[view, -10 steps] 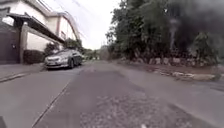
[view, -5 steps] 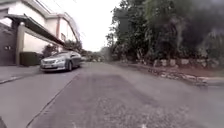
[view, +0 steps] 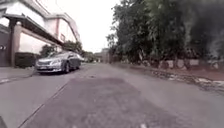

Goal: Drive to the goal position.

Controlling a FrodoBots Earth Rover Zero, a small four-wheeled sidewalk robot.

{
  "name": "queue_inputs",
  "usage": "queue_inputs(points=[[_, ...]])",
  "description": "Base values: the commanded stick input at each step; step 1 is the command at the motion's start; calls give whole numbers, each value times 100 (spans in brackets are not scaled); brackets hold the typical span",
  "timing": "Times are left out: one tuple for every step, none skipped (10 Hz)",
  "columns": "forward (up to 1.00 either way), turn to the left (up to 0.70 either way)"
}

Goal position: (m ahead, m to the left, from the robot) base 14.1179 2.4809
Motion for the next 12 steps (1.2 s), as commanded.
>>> queue_inputs(points=[[100, 1], [100, 1], [100, 1], [100, 1], [100, 1], [100, 1], [100, 1], [100, 1], [100, 1], [100, 1], [100, 1], [100, 1]])
